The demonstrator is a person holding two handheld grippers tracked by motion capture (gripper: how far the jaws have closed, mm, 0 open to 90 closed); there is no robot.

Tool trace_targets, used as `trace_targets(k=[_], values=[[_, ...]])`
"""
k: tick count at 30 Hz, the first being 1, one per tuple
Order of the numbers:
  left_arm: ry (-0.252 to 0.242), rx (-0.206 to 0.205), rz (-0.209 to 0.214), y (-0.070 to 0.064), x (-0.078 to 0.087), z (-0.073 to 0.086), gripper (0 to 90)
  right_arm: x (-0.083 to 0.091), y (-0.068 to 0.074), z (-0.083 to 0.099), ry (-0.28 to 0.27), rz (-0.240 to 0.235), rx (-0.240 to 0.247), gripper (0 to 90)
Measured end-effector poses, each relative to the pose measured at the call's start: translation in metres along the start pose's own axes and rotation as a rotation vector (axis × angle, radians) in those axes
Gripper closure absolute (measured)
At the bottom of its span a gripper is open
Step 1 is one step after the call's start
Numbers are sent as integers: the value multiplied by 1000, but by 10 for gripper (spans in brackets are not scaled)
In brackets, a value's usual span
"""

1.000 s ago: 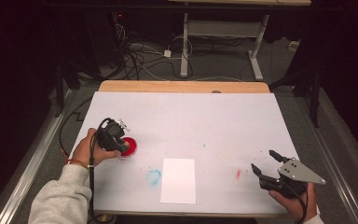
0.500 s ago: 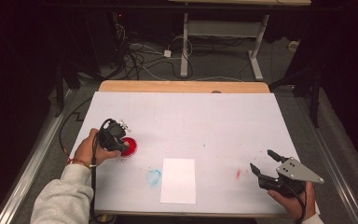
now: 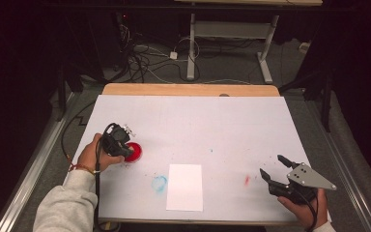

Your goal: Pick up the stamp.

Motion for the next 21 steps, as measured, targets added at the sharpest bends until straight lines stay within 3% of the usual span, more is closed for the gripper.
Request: trace_targets(k=[2, 7, 12, 21], values=[[-10, 20, 14, 2, 0, 2, 737, 0, 0, 0, 0, 1, -1, 286], [-16, 26, 32, 6, -1, 2, 738, -3, 0, 0, 5, -1, -5, 285], [-53, 54, 47, 8, -1, 7, 738, -3, 1, 1, 14, -7, -5, 283], [-52, 41, 34, 6, -2, 7, 738, 0, 0, 2, 18, 7, 3, 277]])
Point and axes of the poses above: each handheld gripper's, and its own axes: x roughly backward along the jaws, z roughly out of its underside, y roughly to its left, the point moved 1 cm from there along -x, roughly forward along the jaws, and after that the axes turned 9 degrees about -y, right-handed, at the moved point
